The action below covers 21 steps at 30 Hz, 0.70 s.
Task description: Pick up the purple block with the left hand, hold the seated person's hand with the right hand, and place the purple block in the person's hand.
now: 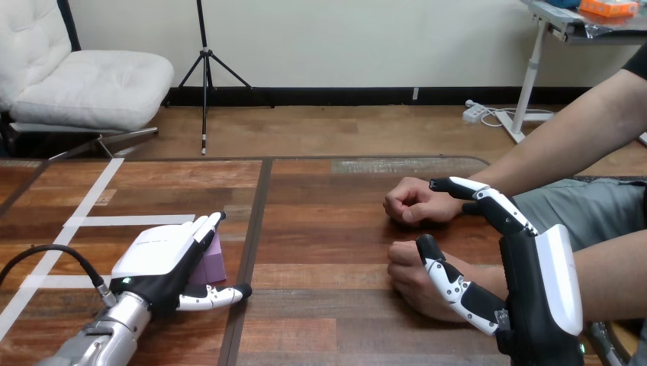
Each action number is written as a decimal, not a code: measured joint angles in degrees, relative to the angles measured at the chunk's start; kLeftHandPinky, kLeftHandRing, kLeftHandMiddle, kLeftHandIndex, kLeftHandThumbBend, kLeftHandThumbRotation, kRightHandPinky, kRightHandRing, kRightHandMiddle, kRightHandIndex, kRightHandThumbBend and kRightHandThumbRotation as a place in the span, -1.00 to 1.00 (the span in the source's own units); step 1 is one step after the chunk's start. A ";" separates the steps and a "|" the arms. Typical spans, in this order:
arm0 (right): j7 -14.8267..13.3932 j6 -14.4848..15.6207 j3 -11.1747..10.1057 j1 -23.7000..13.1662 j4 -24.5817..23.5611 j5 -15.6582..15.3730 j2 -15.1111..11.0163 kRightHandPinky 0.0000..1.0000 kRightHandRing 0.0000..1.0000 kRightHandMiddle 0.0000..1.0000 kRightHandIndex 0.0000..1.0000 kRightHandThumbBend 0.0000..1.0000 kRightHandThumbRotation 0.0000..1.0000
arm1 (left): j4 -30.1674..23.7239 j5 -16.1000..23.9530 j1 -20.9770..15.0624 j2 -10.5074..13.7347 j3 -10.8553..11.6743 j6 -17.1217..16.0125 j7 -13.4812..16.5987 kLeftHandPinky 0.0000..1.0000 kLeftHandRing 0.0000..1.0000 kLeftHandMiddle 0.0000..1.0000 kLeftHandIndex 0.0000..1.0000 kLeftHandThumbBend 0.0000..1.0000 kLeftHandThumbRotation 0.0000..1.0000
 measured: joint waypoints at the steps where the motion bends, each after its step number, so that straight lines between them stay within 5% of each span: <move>1: 0.00 0.00 0.00 0.00 0.00 0.01 0.00 0.41 0.52 0.51 0.42 -0.25 -0.84 | 0.00 0.00 0.00 -0.01 0.00 0.01 0.02 0.81 0.89 0.93 0.98 0.26 0.30; 13: 0.04 -0.01 -0.05 0.01 0.00 0.06 -0.02 0.41 0.52 0.51 0.42 -0.26 -0.82 | 0.70 0.00 0.00 -0.26 0.00 0.11 1.56 0.74 0.83 0.87 0.92 0.24 0.29; 21: 0.04 -0.03 -0.07 0.01 0.00 0.05 -0.05 0.41 0.52 0.51 0.42 -0.26 -0.81 | 1.27 -0.75 0.01 -0.51 0.19 0.09 3.71 0.52 0.66 0.75 0.80 0.19 0.06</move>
